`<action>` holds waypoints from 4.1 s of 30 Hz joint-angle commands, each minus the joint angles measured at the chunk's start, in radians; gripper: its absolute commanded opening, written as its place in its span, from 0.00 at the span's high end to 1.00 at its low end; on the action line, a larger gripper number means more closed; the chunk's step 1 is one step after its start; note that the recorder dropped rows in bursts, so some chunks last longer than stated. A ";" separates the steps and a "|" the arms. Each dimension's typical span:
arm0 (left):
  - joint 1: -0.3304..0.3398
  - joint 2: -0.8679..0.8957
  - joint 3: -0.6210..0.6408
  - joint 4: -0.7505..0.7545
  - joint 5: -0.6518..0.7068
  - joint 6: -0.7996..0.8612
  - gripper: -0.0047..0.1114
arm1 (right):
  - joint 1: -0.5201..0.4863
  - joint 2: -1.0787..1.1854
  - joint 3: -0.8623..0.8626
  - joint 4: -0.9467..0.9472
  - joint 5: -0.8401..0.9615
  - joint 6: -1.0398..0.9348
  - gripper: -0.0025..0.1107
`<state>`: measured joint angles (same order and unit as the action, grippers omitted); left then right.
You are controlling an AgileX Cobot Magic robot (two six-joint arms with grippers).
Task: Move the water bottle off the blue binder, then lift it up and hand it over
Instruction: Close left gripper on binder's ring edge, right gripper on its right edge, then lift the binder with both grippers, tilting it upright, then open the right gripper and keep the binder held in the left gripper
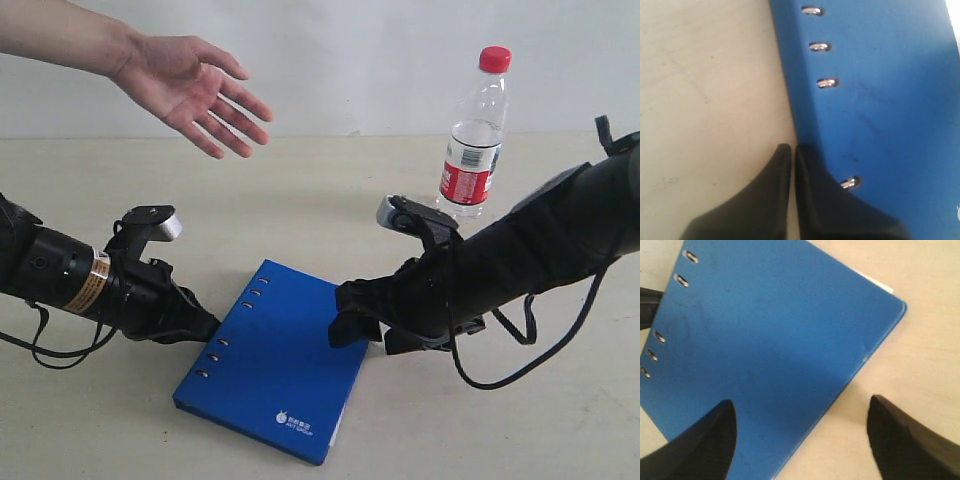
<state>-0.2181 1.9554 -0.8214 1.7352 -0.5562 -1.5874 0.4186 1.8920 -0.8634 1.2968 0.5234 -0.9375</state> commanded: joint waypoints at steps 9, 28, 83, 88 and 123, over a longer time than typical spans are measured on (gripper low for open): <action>-0.003 0.005 0.008 0.009 -0.019 0.019 0.92 | 0.000 0.036 0.004 0.200 0.070 -0.149 0.39; -0.003 0.005 0.008 0.009 -0.027 0.019 0.92 | 0.000 -0.043 0.004 0.395 0.223 -0.414 0.39; 0.081 0.156 -0.014 -0.208 -0.665 0.566 0.27 | -0.003 -0.185 0.004 0.268 0.289 -0.326 0.98; 0.060 0.156 -0.046 -0.192 -0.665 0.479 0.27 | -0.003 -0.185 0.004 0.317 0.362 -0.353 0.98; 0.167 0.008 0.009 -0.197 -0.665 0.405 0.92 | -0.003 -0.185 -0.156 -0.524 0.089 0.398 0.06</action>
<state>-0.0523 2.0186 -0.8401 1.5555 -1.1908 -1.1757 0.4170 1.7149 -1.0033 0.7897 0.5380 -0.5811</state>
